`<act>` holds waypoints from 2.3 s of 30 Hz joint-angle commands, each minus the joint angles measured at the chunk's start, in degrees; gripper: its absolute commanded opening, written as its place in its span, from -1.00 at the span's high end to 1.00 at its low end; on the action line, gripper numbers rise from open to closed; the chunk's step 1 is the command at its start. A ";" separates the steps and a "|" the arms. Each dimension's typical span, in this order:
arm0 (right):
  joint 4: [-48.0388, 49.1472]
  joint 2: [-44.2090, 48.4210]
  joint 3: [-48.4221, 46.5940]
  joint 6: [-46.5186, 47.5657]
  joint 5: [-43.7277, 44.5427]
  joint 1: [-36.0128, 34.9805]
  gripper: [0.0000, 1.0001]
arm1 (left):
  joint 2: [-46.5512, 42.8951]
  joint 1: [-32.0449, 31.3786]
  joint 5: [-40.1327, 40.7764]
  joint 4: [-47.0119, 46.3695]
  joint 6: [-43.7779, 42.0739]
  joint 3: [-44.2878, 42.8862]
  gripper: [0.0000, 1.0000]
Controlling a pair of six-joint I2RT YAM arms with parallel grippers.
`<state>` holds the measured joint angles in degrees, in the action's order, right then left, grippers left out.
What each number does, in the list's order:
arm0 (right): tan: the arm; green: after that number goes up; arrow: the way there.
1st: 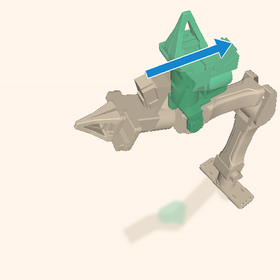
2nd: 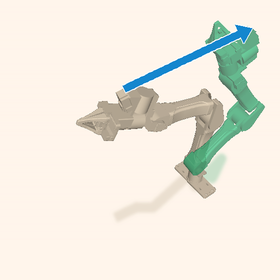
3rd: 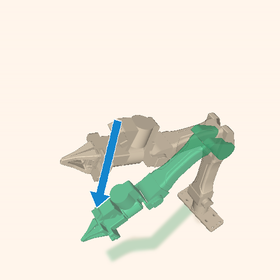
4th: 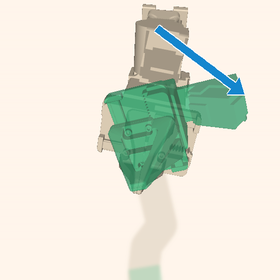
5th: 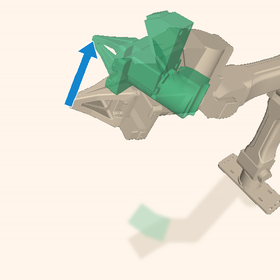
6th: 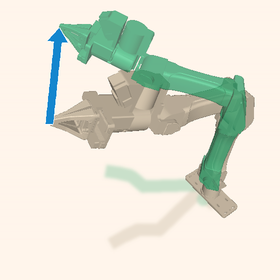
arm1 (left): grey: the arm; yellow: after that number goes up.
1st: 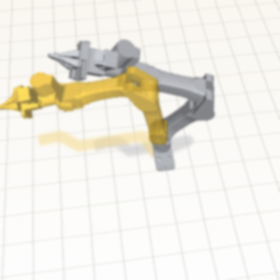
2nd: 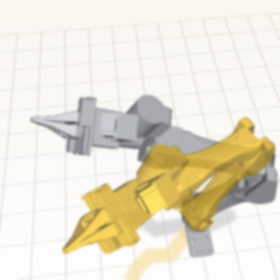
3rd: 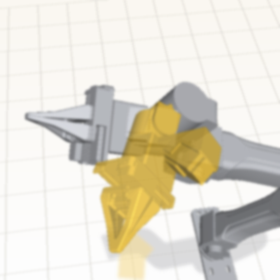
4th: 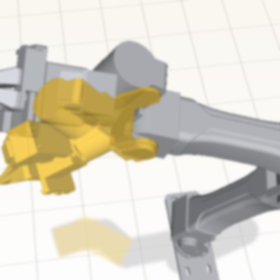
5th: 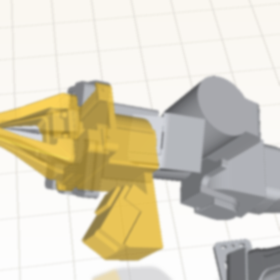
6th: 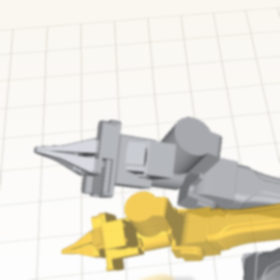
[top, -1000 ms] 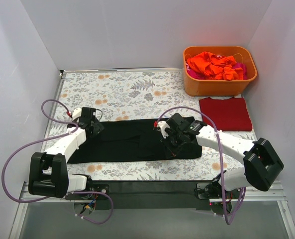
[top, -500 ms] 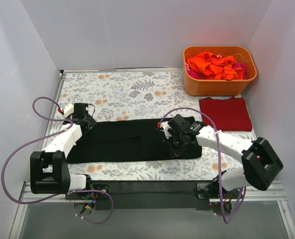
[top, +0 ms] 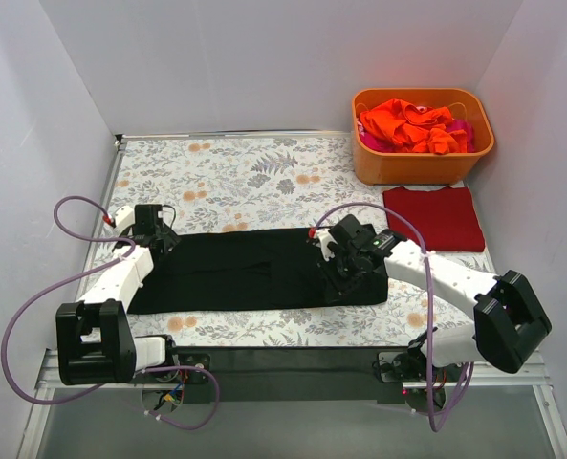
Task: Fold and stack the t-shirts
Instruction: Fold the tshirt
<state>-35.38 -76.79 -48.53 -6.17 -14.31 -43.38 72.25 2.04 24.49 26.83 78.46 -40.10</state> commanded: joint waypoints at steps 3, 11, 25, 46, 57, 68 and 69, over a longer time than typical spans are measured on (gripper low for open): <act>-0.05 -0.55 -6.57 -1.99 4.45 6.60 0.22 | -1.06 -0.02 0.21 -1.43 -0.94 -2.00 -0.64; 13.83 -4.14 -5.70 -8.50 9.82 24.46 0.23 | 3.69 1.12 -0.85 -2.39 0.47 -3.41 -0.65; 28.08 -14.34 -2.44 -13.16 1.48 34.41 0.23 | 8.35 1.82 -1.29 -4.86 0.56 -0.77 -0.65; 29.58 -18.04 -7.10 -11.32 0.34 39.86 0.97 | 12.74 2.00 -1.82 -3.63 0.65 -0.68 -0.65; 28.70 -24.45 -13.16 -9.30 -1.86 40.12 0.97 | 13.00 2.00 -2.25 -3.63 0.29 -0.51 -0.66; 27.56 -22.09 -13.61 -7.89 -1.08 40.04 0.56 | 9.41 2.00 -2.69 -3.36 -0.06 -1.39 -0.73; 27.21 -20.95 -13.43 -7.71 -1.08 39.69 0.52 | 8.36 2.00 -3.13 -3.10 -0.06 -2.17 -0.75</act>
<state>-7.84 -102.52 -59.92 -15.27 -16.58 -4.08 83.20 3.64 21.80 22.37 78.43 -41.10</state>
